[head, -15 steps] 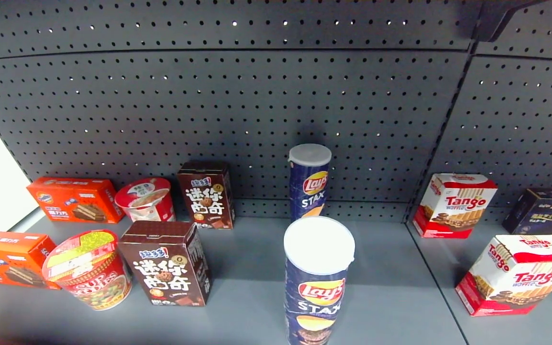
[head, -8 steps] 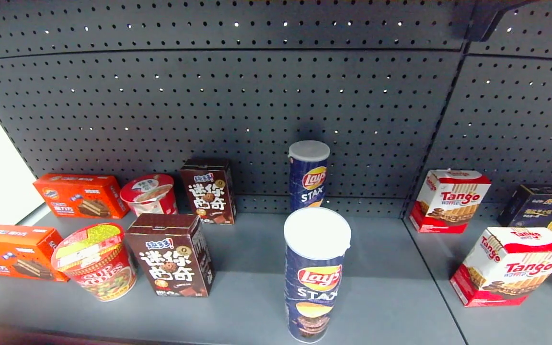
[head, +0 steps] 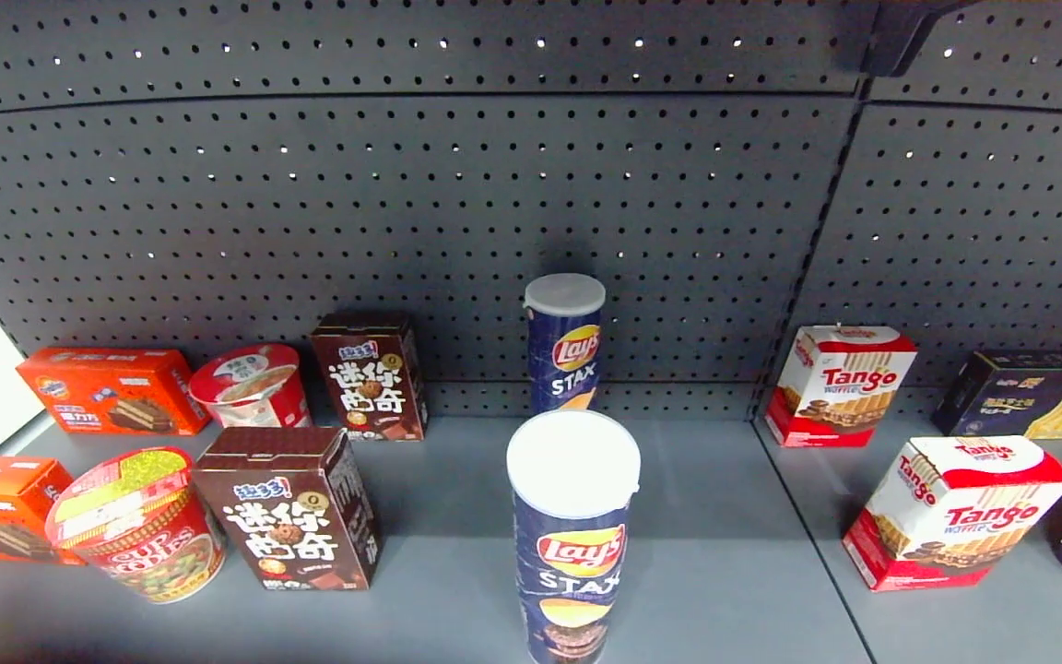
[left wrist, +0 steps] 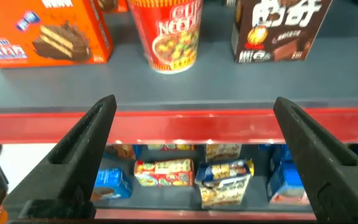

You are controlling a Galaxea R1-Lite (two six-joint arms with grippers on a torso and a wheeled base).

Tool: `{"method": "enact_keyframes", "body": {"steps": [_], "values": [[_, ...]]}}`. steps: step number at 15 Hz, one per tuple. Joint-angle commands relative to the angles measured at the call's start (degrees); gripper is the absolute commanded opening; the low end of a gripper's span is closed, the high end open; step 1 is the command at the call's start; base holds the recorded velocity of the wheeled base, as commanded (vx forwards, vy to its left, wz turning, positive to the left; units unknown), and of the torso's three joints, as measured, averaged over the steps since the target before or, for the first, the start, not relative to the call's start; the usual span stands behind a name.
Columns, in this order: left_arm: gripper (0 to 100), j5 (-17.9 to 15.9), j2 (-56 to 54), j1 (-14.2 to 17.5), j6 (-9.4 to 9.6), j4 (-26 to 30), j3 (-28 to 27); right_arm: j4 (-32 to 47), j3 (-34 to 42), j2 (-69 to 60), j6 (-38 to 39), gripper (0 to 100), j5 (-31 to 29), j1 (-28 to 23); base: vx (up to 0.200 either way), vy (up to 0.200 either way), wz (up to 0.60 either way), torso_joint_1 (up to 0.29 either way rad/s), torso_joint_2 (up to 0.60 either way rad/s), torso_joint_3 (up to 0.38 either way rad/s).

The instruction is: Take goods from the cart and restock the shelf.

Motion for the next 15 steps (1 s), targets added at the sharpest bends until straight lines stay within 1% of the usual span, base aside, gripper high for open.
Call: {"method": "enact_keyframes", "body": {"steps": [1,4,6,13,15], "values": [[100,0.0,0.1,0.0,0.02,0.0,0.0,0.0,0.0,0.1,0.0,100,0.0,0.0,0.000,0.000,0.00,0.000,0.00,0.000],[100,0.0,0.1,0.0,0.10,0.0,0.0,0.0,0.0,0.1,0.0,100,0.0,0.0,0.000,0.000,0.00,0.000,0.00,0.000],[100,-0.1,0.1,0.0,0.28,0.0,0.0,0.0,0.0,0.1,0.0,100,0.0,0.0,-0.200,0.000,0.00,0.005,0.00,0.000],[100,-0.1,0.1,0.0,0.19,0.0,0.0,0.0,0.0,0.1,0.0,100,0.0,0.0,0.000,0.000,0.00,0.000,0.00,0.000],[100,-0.1,0.1,0.0,0.19,0.0,0.0,0.0,0.0,0.1,0.1,100,0.0,0.0,0.000,0.000,0.60,-0.002,0.00,0.005]]}}
